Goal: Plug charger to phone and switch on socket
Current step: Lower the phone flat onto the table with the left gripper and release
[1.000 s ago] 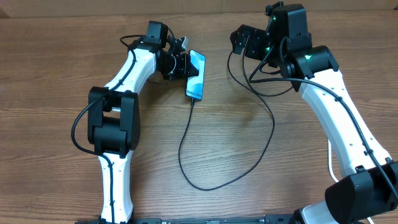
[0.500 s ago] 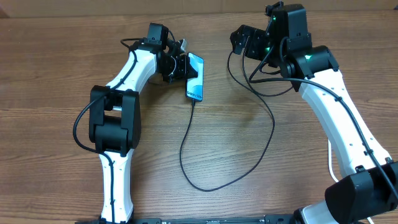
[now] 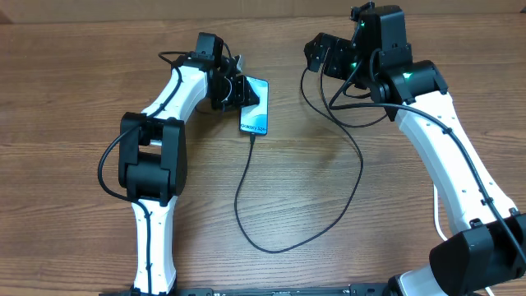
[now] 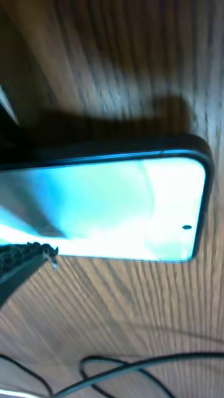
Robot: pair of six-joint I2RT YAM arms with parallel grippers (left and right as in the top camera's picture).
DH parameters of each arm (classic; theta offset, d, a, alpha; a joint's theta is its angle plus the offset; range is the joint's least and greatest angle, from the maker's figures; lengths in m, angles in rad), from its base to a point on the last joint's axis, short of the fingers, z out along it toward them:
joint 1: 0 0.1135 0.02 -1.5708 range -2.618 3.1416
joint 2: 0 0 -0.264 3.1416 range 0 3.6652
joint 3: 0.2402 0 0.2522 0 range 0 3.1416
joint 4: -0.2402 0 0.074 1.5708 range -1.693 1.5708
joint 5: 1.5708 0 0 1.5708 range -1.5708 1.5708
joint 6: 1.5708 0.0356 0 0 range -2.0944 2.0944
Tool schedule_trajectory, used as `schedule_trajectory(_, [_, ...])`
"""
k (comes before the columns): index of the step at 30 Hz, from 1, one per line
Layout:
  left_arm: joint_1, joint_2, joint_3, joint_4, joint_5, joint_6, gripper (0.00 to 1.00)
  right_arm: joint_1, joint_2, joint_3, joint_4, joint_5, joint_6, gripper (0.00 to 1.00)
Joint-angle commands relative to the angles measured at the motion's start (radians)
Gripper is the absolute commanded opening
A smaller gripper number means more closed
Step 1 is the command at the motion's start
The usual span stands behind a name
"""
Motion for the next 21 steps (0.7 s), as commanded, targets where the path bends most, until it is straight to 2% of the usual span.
schedule_trajectory(1, [0.002, 0.012, 0.000, -0.014, -0.049, 0.000, 0.38, 0.001, 0.003, 0.020, -0.002, 0.010, 0.003, 1.00])
schedule_trajectory(21, [0.002, 0.012, 0.000, -0.071, -0.189, 0.000, 0.40, 0.001, 0.003, 0.020, -0.024, 0.011, -0.001, 1.00])
